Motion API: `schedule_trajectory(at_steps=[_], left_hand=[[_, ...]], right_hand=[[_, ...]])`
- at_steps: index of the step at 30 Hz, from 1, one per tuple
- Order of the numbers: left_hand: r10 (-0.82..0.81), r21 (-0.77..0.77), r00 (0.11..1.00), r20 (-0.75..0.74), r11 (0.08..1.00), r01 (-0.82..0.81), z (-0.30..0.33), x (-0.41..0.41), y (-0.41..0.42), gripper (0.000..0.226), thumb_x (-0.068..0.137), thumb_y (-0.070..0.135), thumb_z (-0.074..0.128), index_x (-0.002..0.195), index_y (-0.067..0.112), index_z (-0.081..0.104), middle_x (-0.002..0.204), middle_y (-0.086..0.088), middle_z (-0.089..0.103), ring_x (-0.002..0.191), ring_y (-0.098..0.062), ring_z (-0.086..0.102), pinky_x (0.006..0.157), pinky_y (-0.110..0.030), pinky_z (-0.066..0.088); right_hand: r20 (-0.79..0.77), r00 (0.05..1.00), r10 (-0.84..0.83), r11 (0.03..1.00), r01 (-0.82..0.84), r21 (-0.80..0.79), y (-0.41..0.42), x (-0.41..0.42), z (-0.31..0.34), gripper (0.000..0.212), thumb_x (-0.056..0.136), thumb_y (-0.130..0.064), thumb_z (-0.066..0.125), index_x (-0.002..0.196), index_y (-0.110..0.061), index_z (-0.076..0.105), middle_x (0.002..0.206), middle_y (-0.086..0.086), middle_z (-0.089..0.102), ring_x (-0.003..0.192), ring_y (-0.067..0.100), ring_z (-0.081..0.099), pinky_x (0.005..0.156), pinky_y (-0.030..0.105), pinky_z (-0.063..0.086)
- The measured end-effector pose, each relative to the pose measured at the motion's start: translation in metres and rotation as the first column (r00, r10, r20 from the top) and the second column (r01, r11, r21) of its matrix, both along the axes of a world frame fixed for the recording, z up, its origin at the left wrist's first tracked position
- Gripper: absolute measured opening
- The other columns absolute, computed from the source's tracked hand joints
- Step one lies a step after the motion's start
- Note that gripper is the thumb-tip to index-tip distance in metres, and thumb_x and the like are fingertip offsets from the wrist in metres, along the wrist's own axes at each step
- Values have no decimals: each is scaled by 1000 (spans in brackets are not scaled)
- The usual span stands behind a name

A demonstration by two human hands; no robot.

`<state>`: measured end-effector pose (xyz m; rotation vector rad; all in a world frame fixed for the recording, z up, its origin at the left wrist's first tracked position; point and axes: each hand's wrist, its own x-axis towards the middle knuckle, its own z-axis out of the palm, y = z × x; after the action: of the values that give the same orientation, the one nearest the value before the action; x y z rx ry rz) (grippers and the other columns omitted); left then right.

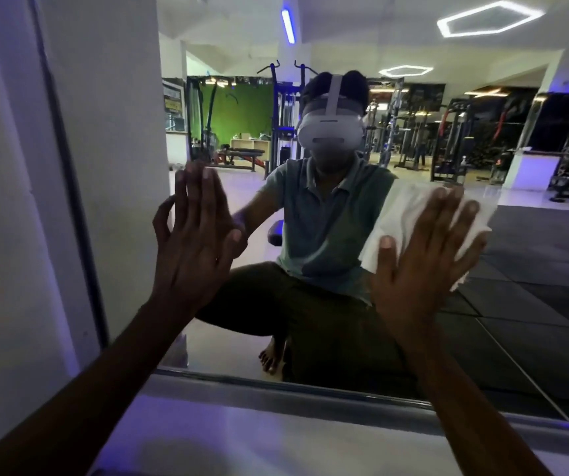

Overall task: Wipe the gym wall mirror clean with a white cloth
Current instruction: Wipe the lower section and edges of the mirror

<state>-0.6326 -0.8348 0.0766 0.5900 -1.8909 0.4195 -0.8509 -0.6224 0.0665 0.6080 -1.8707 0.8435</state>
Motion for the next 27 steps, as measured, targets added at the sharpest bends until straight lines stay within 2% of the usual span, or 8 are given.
schedule_trajectory(at_steps=[3, 6, 10, 14, 18, 20, 24, 27], left_hand=[[58, -68, 998, 31, 996, -56, -9, -4, -9, 80, 109, 50, 31, 167, 5, 1, 175, -18, 2, 164, -28, 2, 127, -51, 17], [43, -130, 998, 45, 991, -37, -9, 3, -19, 74, 111, 49, 27, 167, 4, 7, 175, -17, 5, 163, -27, 6, 124, -50, 19], [10, -141, 999, 53, 990, -2, -10, 6, -24, 71, 111, 46, 24, 167, 5, 10, 176, -16, 6, 163, -28, 7, 123, -49, 21], [2, -118, 999, 37, 993, 2, -10, 4, -20, 73, 109, 43, 31, 168, 6, 9, 176, -14, 4, 164, -27, 7, 123, -49, 21], [-8, -84, 1000, 2, 996, 8, -12, -2, -16, 72, 108, 41, 29, 167, 3, 11, 176, -17, 6, 164, -28, 6, 126, -49, 16], [-12, -77, 1000, 3, 997, 12, -11, -3, -15, 72, 108, 40, 30, 167, 2, 11, 175, -19, 6, 163, -29, 6, 126, -50, 16], [-30, -119, 999, 45, 992, 35, -9, 6, -15, 73, 108, 42, 33, 166, 1, 15, 175, -18, 8, 163, -30, 10, 125, -51, 21], [-36, -104, 998, 48, 994, 41, -6, 11, -12, 73, 108, 44, 30, 166, 2, 16, 175, -16, 9, 163, -29, 10, 123, -51, 23]], right_hand=[[3, 999, 48, 999, -48, -21, -46, 43, 15, 85, 106, -54, 38, 168, -4, 7, 176, 20, 6, 162, 44, 2, 126, 69, 6], [-200, 941, 274, 941, -219, 259, -99, 94, 28, 82, 105, -50, 40, 169, -9, 8, 177, 15, 1, 163, 40, -4, 127, 66, -1], [-342, 873, 348, 879, -177, 444, -83, 70, 39, 75, 107, -42, 40, 169, -15, 9, 178, 9, 4, 164, 32, -1, 130, 59, -6], [-267, 959, 94, 982, -45, 185, 0, -17, 25, 70, 108, -38, 36, 169, -11, 13, 177, 11, 11, 164, 32, 1, 130, 62, -1], [12, 997, -75, 987, 76, -138, -9, -1, 15, 76, 107, -47, 30, 169, -9, 6, 176, 15, 9, 163, 38, 4, 127, 67, 9], [-67, 997, 45, 998, -48, -43, -50, 37, 15, 81, 105, -51, 34, 168, -9, 5, 176, 17, 7, 162, 41, 2, 128, 66, 2], [-264, 913, 310, 889, -181, 420, -88, 79, 12, 82, 106, -52, 42, 170, -15, 7, 177, 12, -4, 163, 37, -8, 127, 63, -9], [-300, 912, 281, 917, -163, 365, -59, 47, 30, 80, 106, -49, 41, 169, -12, 10, 177, 10, -1, 163, 32, -5, 129, 59, -8]])
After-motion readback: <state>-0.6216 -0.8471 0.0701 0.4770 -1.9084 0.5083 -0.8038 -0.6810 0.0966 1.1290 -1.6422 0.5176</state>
